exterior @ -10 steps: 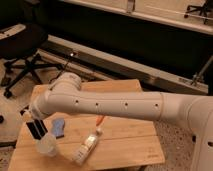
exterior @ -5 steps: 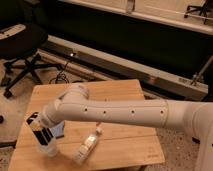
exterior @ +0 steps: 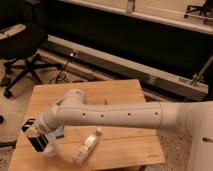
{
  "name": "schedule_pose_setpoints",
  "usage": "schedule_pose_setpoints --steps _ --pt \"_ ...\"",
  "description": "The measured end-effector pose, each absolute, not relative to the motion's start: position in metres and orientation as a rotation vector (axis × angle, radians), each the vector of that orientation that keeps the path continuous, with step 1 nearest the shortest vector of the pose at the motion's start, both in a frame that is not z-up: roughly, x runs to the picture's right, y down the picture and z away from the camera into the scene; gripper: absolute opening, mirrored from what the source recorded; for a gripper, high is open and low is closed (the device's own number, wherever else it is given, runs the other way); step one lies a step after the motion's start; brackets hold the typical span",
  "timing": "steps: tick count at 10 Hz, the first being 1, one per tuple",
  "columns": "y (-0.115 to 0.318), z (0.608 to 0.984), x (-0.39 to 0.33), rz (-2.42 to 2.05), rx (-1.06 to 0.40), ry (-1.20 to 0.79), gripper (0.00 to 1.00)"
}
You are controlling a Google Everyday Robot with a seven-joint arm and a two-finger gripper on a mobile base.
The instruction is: Place the eraser in the ceramic cup
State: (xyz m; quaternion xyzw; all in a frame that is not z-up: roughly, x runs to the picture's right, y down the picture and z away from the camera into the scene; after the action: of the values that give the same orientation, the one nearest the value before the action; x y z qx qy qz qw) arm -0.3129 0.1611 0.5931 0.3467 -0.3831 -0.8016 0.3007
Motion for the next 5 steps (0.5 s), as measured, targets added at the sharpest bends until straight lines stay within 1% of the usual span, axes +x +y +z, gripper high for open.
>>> schedule_pose_setpoints --steps 5 --pt "0.1637 0.602 -0.3195 -2.113 0.963 -1.05 0.0"
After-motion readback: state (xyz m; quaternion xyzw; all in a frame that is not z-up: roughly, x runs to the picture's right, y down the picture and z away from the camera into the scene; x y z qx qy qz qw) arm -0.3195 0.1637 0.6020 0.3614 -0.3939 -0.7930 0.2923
